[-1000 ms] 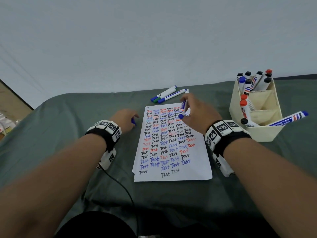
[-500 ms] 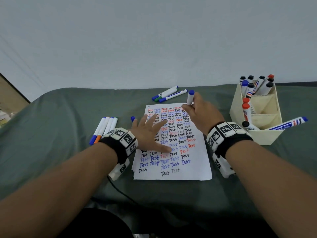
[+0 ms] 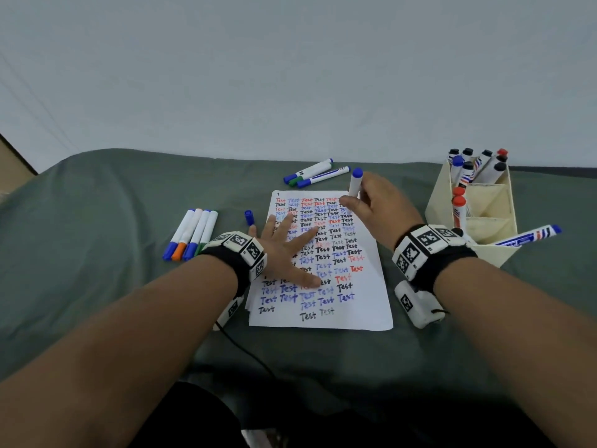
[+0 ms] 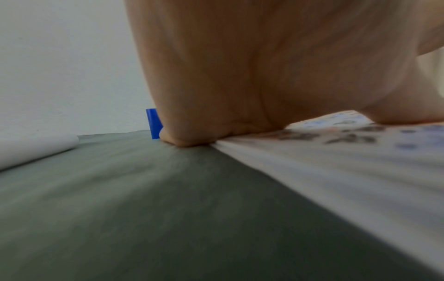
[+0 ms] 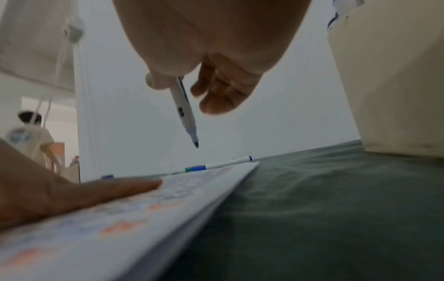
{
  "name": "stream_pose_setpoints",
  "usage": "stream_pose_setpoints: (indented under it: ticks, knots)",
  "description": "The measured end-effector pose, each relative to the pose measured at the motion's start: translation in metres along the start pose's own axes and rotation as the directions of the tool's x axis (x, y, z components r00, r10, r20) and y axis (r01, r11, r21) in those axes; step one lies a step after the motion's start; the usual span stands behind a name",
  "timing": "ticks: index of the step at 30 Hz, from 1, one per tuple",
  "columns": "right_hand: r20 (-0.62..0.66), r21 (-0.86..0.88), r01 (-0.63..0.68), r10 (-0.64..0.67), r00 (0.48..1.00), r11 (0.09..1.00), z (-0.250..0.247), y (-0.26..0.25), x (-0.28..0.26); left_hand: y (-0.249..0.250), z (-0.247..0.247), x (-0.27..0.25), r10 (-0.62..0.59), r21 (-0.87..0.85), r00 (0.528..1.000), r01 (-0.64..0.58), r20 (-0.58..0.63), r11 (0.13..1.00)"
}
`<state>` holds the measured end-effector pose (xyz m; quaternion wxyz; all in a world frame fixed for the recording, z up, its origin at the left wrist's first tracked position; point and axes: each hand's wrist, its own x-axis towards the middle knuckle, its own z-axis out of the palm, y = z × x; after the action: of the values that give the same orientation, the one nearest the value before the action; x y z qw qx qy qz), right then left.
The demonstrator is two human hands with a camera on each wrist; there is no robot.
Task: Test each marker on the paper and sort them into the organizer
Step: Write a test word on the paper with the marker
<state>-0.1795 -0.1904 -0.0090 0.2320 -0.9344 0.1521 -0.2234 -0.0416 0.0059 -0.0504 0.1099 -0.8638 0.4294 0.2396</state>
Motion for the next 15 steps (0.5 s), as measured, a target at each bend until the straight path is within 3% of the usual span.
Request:
stream_pose_setpoints:
  ticks: [2, 4, 10, 15]
  knots:
    - [-0.002, 0.078, -0.023, 0.024, 1.0, 0.997, -0.004, -0.003, -0.003, -0.001, 0.0, 0.001, 0.0, -0.007, 1.0, 0.0, -0.004, 1.0]
    - [0.016, 0.259, -0.134, 0.134, 0.991, 0.957, -0.007, -0.007, -0.009, -0.001, 0.001, 0.002, -0.003, -0.014, 1.0, 0.003, -0.007, 1.0]
    - [0.107, 0.618, -0.352, 0.369, 0.923, 0.702, -0.004, -0.012, -0.032, -0.001, 0.002, 0.003, -0.003, -0.013, 1.0, 0.002, -0.024, 1.0]
    - [0.263, 0.728, -0.499, 0.48, 0.837, 0.471, 0.009, -0.006, -0.051, 0.0, 0.001, 0.0, 0.0, -0.006, 1.0, 0.0, -0.026, 1.0]
